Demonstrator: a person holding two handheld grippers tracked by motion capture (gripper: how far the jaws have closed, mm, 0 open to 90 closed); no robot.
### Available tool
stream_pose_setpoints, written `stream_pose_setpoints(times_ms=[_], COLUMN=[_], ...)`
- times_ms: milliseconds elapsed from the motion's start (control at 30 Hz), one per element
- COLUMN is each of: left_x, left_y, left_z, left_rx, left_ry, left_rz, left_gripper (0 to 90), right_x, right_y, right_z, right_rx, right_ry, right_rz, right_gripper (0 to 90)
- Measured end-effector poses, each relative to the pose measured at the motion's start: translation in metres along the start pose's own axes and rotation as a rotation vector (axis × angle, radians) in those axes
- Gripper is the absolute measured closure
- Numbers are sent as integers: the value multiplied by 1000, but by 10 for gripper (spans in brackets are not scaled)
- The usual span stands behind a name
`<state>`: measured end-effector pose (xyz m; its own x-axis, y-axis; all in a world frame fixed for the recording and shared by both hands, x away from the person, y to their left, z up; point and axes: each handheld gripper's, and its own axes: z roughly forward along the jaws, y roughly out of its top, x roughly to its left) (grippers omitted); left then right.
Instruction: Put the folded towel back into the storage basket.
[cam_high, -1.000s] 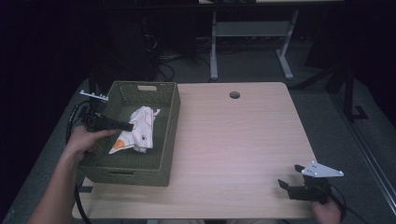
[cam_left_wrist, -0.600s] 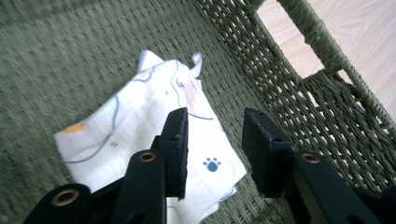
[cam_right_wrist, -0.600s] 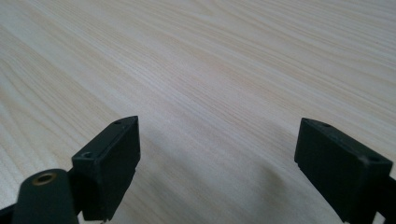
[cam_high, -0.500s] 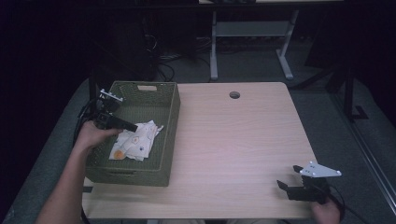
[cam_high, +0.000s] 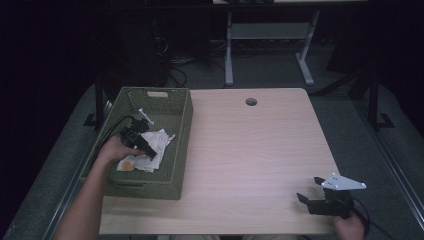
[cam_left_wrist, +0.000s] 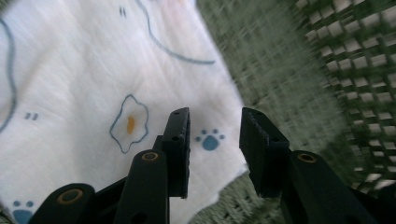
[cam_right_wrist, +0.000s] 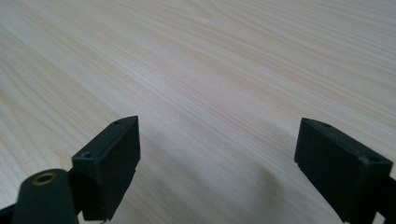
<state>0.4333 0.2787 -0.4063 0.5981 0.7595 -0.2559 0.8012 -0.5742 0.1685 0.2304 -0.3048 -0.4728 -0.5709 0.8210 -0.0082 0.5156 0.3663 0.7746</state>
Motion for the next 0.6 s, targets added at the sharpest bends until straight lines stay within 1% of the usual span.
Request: stream_pose_setpoints(times_ms=[33,67,100,133,167,200,267,333,367,400,433,467,500,600], left_x=[0,0,-1,0,0,0,-2,-4,-9,-9,-11,-13,-14,-14], left_y=[1,1,2,2,2,2,3,5,7,7,8,8,9,9], left_z=[7,7,10,13,16,18,18,20,21,21,22,23,23,23], left_rx=[33,33,50,68,79,81,74,82,89,89,91,91,93,90], left_ry=[-1,-1,10,17,24,29,35,57,98,98,120,138,152,156], left_rz=[4,4,5,12,11,5,20,26,38,38,48,50,49,38], left_gripper=[627,615,615,601,584,563,548,555,619,652,689,689,735,857], right_x=[0,0,0,0,-1,-1,0,-1,-1,-1,-1,-1,-2,-2], right_y=[0,0,0,0,0,0,-1,-1,-1,-1,-1,-1,-1,-1], right_z=[0,0,0,-1,-1,-1,-3,-4,-5,-5,-6,-6,-7,-7], right_rx=[-1,-1,-2,-2,-1,-1,-5,-15,-17,-17,-23,-23,-24,-17], right_ry=[0,0,1,1,1,1,1,1,-4,-4,-6,-6,-7,-11], right_rz=[0,0,-1,-3,-3,-3,-6,-2,0,0,2,2,-2,-4], right_gripper=[137,137,137,137,137,137,137,137,137,137,137,137,137,137])
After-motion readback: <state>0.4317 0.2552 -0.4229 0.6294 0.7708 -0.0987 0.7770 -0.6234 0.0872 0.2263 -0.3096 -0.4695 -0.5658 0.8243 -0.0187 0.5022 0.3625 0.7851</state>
